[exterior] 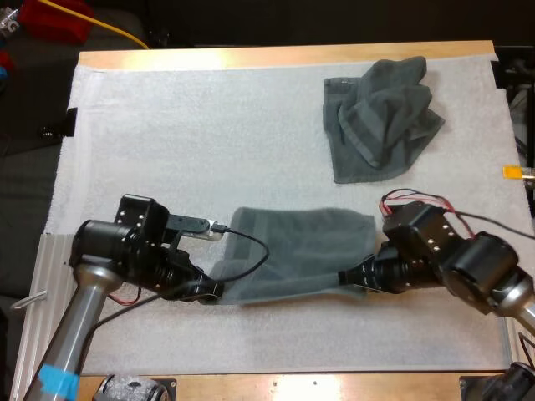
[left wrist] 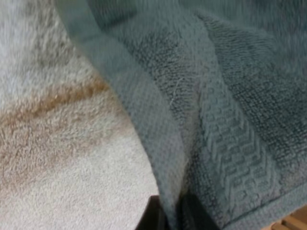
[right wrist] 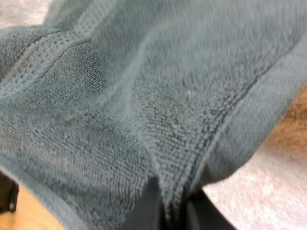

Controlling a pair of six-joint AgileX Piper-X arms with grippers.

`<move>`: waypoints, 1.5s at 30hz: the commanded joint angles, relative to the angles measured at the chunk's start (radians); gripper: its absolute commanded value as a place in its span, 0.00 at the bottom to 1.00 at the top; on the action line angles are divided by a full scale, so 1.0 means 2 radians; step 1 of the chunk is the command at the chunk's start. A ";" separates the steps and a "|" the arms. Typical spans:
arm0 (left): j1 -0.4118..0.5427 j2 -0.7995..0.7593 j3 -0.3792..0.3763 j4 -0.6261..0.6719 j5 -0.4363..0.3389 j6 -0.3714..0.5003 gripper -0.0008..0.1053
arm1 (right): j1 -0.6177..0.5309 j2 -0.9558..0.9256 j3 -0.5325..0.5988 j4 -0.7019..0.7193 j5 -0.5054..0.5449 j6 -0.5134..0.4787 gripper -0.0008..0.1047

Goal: Pick towel from pile, fold and stack

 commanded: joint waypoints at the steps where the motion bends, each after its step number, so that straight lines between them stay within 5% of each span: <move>1: -0.002 -0.008 -0.005 0.010 -0.006 0.002 0.01 | 0.003 -0.005 -0.013 0.026 0.014 -0.011 0.01; 15: -0.002 -0.105 -0.071 0.069 -0.015 -0.015 0.01 | 0.102 -0.029 -0.079 0.104 0.090 -0.005 0.01; 30: -0.002 -0.188 -0.077 0.093 -0.003 -0.047 0.01 | 0.239 -0.081 -0.079 0.103 0.091 0.121 0.01; 39: -0.002 -0.157 -0.076 0.093 -0.014 -0.047 0.01 | 0.243 -0.063 -0.077 0.103 0.139 0.129 0.01; 45: -0.002 -0.105 -0.076 0.089 -0.022 -0.033 0.01 | 0.212 -0.003 -0.077 0.103 0.146 0.084 0.01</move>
